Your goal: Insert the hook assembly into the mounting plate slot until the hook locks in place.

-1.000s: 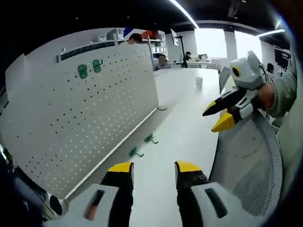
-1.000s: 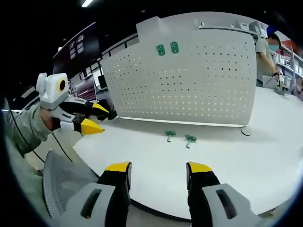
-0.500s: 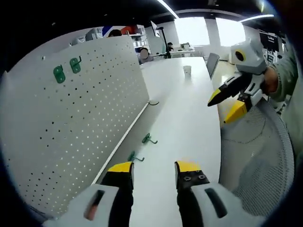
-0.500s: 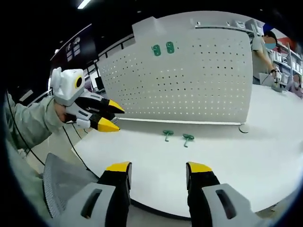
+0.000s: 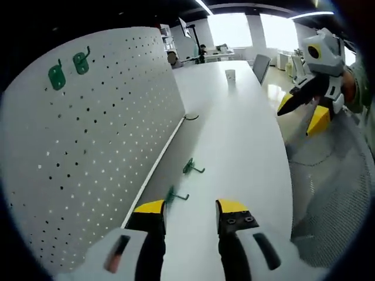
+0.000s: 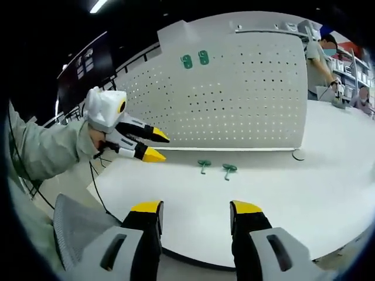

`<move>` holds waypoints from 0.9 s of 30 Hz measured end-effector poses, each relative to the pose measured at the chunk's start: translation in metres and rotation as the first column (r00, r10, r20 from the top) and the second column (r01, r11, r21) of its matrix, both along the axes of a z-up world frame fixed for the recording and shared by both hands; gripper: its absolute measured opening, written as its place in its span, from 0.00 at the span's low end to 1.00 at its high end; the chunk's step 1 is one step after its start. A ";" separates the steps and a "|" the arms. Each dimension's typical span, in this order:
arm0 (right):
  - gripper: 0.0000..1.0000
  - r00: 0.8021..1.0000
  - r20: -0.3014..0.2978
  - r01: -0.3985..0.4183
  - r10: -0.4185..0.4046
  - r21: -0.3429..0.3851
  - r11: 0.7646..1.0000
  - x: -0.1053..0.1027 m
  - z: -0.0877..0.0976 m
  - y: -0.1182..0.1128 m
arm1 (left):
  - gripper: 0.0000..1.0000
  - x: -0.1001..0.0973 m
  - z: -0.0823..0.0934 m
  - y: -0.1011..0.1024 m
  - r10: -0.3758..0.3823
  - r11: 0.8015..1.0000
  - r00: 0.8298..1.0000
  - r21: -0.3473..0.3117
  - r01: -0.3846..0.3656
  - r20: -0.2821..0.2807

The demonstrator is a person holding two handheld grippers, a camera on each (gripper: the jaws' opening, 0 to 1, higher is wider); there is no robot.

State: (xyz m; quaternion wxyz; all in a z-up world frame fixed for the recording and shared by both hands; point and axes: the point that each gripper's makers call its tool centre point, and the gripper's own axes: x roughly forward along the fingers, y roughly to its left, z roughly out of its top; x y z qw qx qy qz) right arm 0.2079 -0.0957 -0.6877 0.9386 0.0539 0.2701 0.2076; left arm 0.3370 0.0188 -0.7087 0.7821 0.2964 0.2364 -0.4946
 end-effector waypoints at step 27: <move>0.44 0.999 -0.014 0.050 -0.050 0.022 0.999 0.009 0.006 -0.008 | 0.29 0.067 -0.078 -0.028 -0.093 0.989 0.994 0.109 0.099 -0.057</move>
